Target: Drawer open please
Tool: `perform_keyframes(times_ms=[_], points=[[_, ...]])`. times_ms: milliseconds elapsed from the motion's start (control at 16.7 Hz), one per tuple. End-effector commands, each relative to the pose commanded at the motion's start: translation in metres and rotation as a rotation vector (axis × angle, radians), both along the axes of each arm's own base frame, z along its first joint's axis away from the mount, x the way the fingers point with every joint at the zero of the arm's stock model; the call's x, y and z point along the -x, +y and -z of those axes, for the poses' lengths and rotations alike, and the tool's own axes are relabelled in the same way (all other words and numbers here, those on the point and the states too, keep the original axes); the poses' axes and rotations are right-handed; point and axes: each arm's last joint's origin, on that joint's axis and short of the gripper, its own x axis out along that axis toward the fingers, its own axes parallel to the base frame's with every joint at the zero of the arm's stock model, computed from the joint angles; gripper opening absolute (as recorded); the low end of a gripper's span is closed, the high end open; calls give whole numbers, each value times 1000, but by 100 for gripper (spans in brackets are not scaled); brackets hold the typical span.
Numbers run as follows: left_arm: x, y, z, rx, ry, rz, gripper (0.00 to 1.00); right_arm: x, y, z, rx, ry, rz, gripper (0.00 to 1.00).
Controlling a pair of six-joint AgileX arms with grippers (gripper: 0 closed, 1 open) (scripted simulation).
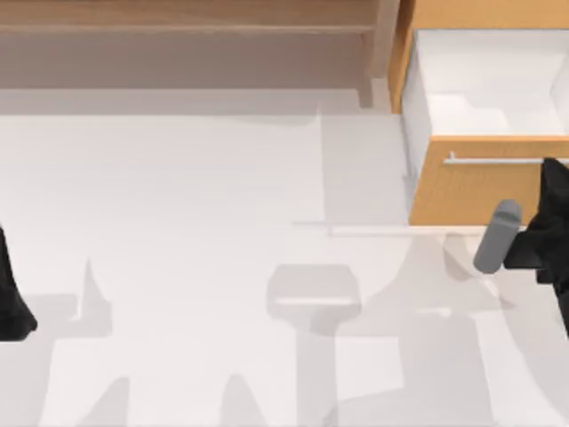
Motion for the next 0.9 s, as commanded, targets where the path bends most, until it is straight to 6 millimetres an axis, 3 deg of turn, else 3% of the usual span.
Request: perform_keyframes(times_ms=[180, 900], points=[[0, 0, 0, 0, 0, 0, 100, 0, 0, 0, 0, 0, 0, 0], [0, 0, 0, 0, 0, 0, 100, 0, 0, 0, 0, 0, 0, 90]])
